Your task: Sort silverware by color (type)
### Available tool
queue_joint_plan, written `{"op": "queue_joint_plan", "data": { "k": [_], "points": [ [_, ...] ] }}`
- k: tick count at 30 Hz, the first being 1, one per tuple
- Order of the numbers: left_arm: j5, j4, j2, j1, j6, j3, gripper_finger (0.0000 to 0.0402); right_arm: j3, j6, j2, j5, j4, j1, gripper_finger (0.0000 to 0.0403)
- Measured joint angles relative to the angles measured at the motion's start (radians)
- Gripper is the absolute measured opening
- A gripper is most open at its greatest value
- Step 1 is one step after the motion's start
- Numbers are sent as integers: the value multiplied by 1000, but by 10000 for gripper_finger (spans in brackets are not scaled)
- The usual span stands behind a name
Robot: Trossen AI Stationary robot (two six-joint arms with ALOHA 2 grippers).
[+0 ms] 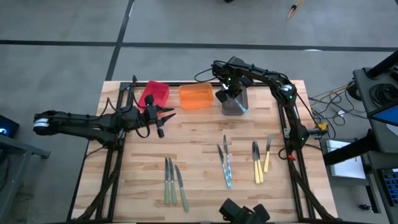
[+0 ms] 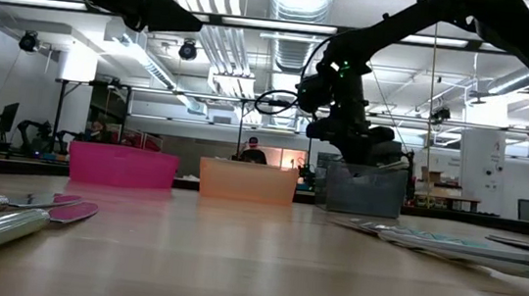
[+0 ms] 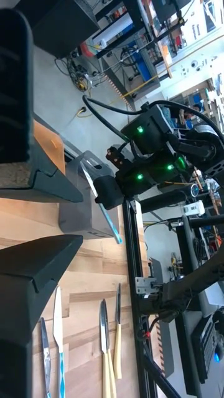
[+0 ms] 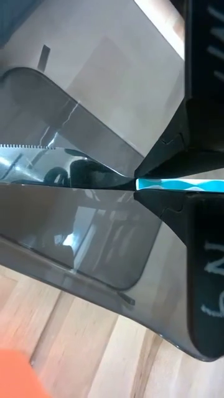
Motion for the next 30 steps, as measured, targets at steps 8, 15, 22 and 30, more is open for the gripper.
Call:
{"op": "queue_joint_plan", "data": {
  "k": [8, 15, 22, 30],
  "points": [
    [0, 0, 0, 0, 0, 0, 76, 0, 22, 0, 0, 0, 0, 14],
    [0, 0, 0, 0, 0, 0, 76, 0, 30, 0, 0, -3, 0, 60],
    [0, 0, 0, 0, 0, 0, 76, 0, 30, 0, 0, -3, 0, 106],
    [0, 0, 0, 0, 0, 0, 76, 54, -1, -14, 0, -14, 7, 123]
  ]
}}
